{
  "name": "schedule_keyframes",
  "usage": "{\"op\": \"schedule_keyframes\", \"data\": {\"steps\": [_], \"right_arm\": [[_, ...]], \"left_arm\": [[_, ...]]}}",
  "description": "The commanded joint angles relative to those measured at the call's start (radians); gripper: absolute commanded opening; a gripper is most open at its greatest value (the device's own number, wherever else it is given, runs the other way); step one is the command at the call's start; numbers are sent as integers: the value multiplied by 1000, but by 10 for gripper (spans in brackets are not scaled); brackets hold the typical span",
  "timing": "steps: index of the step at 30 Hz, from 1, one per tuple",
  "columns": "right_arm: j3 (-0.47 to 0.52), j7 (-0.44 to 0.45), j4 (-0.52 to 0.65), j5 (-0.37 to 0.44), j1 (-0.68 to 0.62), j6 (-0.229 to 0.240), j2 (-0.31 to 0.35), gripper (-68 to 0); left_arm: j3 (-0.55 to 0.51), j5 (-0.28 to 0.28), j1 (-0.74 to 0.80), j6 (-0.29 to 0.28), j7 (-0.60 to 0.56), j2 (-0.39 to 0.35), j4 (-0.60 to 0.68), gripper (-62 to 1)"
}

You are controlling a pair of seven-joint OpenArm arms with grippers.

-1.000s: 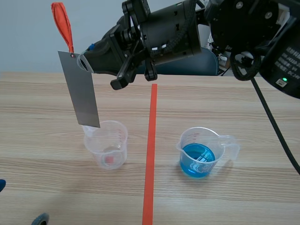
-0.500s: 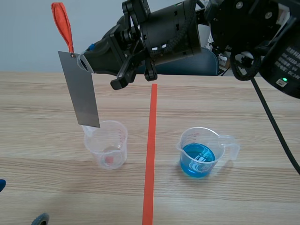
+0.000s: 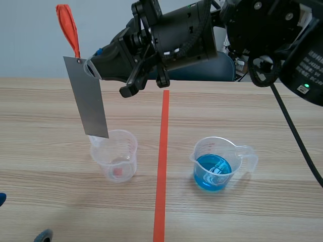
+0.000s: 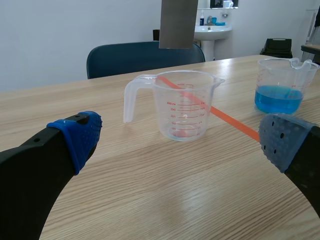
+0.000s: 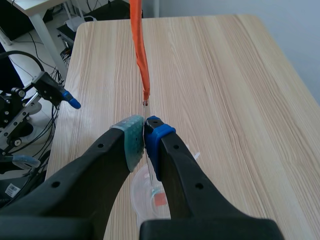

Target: Do the redox reaction experiment. put the plate into the left beaker

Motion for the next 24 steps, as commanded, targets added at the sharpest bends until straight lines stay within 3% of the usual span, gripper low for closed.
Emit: {"op": "schedule_keyframes", "data": {"steps": [1,17,24], "right_arm": [[8,-3,8,14,3,-4,5,-669],[8,-19,3,-23,-10,-4,3,-669],[8,24,-88,-36,-11,-3,-11,-669]], "left_arm": [[-3,-6,0,0,-43,0,14,14],[-3,-6,0,0,-43,0,14,14],[-3,-6,0,0,-43,0,14,14]]}}
